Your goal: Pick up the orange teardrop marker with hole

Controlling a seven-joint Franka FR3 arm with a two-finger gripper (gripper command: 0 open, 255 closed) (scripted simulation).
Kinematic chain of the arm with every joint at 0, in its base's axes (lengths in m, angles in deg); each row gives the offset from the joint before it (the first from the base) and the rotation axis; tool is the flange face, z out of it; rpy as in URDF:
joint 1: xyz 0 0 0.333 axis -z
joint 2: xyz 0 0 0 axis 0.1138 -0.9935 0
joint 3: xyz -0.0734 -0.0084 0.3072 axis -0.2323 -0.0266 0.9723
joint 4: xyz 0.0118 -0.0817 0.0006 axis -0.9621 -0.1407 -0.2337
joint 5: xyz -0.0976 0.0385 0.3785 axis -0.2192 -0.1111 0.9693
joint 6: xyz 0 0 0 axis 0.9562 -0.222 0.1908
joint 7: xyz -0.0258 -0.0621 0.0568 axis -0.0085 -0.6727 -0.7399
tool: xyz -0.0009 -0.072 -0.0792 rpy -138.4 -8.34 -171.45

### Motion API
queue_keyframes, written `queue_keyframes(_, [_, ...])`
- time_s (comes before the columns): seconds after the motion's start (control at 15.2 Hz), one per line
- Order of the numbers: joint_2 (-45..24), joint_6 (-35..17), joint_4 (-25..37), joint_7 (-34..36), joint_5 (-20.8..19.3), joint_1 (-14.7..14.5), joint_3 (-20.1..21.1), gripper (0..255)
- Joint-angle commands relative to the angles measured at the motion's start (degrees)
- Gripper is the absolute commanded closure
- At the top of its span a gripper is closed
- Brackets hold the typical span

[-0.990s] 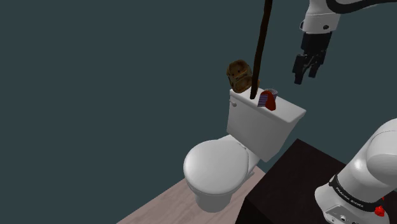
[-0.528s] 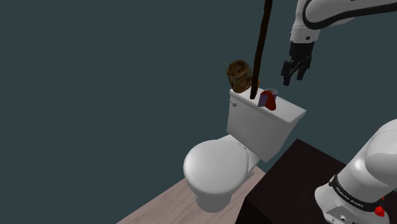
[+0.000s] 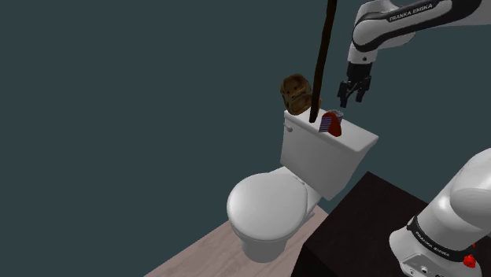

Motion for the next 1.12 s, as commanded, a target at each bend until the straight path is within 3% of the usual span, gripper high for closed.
queue_keyframes(0.0, [-3.97, -1.85, 2.23, -1.78, 0.87, 0.38, -1.36, 0])
queue_keyframes(0.53, [-21.5, -7.3, 13.75, -9.45, 7.56, 3.13, -4.95, 0])
queue_keyframes(1.06, [-39.88, -7.69, 30.52, -15.75, 15.46, 9.18, -4.75, 0])
